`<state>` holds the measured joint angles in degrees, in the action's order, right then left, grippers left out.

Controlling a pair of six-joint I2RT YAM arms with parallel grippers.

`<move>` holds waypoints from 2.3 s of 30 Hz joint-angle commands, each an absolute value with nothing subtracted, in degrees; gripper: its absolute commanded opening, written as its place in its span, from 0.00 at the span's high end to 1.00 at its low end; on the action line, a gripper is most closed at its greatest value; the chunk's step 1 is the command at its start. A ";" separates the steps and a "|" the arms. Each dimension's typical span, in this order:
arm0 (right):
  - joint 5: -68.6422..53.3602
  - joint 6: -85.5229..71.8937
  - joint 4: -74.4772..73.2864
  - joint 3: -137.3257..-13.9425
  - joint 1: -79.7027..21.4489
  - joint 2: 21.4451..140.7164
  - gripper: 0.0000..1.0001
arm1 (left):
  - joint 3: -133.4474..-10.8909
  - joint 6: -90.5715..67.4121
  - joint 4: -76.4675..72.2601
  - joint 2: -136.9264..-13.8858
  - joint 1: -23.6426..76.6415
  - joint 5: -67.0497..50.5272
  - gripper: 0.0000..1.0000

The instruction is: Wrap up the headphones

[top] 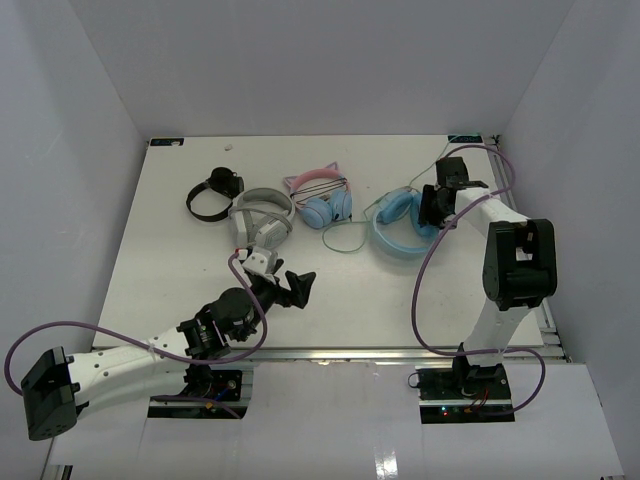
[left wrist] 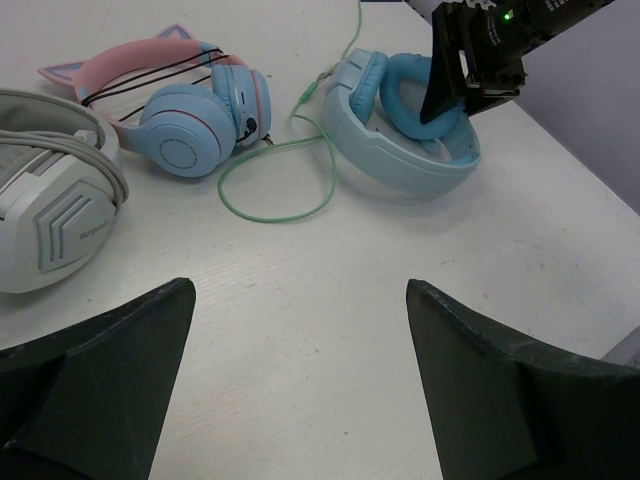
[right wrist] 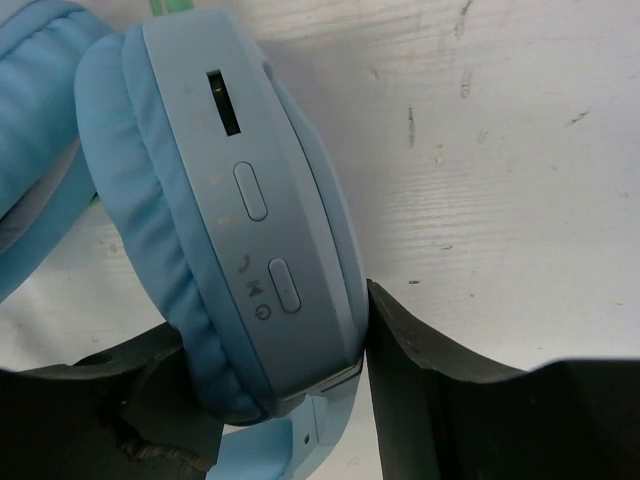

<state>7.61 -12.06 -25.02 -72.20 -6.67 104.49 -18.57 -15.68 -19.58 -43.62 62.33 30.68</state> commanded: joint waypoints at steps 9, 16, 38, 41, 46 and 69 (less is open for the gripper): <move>-9.95 -18.38 -47.10 -93.23 -6.15 108.81 0.92 | -37.35 -15.74 -9.58 -52.08 62.76 14.20 0.07; -17.44 -13.78 -56.18 -99.89 -6.15 108.22 0.92 | -49.46 -3.81 -2.72 -60.84 65.93 17.84 0.15; -48.62 -20.35 -49.28 -86.89 -9.37 94.24 0.92 | -50.85 62.51 -28.45 -72.73 73.97 29.64 0.18; -50.18 -21.35 -47.82 -84.09 -9.62 92.26 0.92 | -48.16 71.66 -36.11 -76.47 75.05 31.06 0.18; -49.20 -21.65 -47.29 -82.35 -10.19 90.23 0.92 | -43.43 85.38 -53.28 -80.33 75.41 28.72 0.17; -49.87 -21.29 -47.06 -81.11 -14.01 88.28 0.92 | -46.02 97.07 -71.86 -92.08 74.71 28.04 0.44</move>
